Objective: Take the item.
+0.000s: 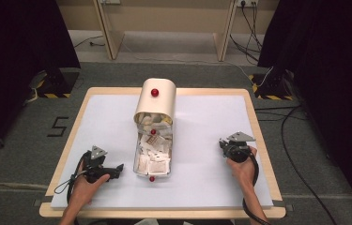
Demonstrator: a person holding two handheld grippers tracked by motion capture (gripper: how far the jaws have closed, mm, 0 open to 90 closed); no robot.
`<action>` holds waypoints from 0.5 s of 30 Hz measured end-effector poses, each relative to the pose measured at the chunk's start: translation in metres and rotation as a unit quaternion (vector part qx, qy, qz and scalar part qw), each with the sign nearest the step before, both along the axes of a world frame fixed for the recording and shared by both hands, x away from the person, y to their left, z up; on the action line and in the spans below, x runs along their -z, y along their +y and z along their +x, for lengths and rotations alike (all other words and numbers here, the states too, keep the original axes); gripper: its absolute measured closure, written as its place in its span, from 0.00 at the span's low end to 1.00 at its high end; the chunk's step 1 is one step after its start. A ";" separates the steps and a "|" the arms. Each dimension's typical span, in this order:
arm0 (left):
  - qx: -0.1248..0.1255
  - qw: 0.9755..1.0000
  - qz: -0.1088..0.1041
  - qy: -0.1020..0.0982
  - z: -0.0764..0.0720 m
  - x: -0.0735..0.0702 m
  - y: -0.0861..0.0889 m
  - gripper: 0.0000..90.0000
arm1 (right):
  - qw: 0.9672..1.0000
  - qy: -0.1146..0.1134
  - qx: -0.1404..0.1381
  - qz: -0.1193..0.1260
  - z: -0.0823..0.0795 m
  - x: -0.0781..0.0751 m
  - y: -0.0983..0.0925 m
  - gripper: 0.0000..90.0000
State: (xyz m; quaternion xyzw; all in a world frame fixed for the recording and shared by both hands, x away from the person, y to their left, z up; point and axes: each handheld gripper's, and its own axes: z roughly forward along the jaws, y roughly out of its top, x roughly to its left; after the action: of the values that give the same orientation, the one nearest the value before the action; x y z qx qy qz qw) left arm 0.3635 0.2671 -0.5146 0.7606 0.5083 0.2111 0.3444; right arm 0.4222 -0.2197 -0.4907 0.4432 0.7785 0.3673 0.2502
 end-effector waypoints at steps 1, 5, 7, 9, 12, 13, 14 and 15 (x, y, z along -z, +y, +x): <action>0.000 1.000 0.000 0.000 0.000 0.000 0.000 0.00 | 1.000 0.000 0.000 0.000 0.000 0.000 0.000 0.96; 0.000 1.000 0.000 0.000 0.000 0.000 0.000 0.00 | 1.000 0.000 -0.002 -0.001 0.000 0.000 0.001 0.96; 0.000 1.000 0.000 0.000 0.000 0.000 0.000 0.00 | 1.000 0.001 -0.002 -0.001 0.000 0.001 0.001 0.96; 0.000 1.000 0.000 0.000 0.000 0.000 0.000 0.00 | 1.000 0.002 -0.002 0.000 0.000 0.001 0.001 0.95; 0.000 1.000 0.000 0.000 0.000 0.000 0.000 0.00 | 1.000 0.003 -0.003 -0.001 0.000 0.001 0.001 0.95; 0.000 1.000 0.000 0.000 0.000 0.000 0.000 0.00 | 1.000 0.003 -0.003 -0.001 0.000 0.001 0.002 0.95; 0.000 1.000 0.000 0.000 0.000 0.000 0.000 0.00 | 1.000 0.004 -0.002 0.001 0.000 0.001 0.002 0.93; 0.000 1.000 0.000 0.000 0.000 0.000 0.000 0.00 | 1.000 0.005 0.000 0.006 0.000 0.001 0.002 0.89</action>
State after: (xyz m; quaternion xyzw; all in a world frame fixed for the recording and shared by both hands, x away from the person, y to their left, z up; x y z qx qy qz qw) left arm 0.3635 0.2671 -0.5146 0.7606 0.5083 0.2111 0.3443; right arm 0.4226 -0.2180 -0.4920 0.4469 0.7775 0.3697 0.2433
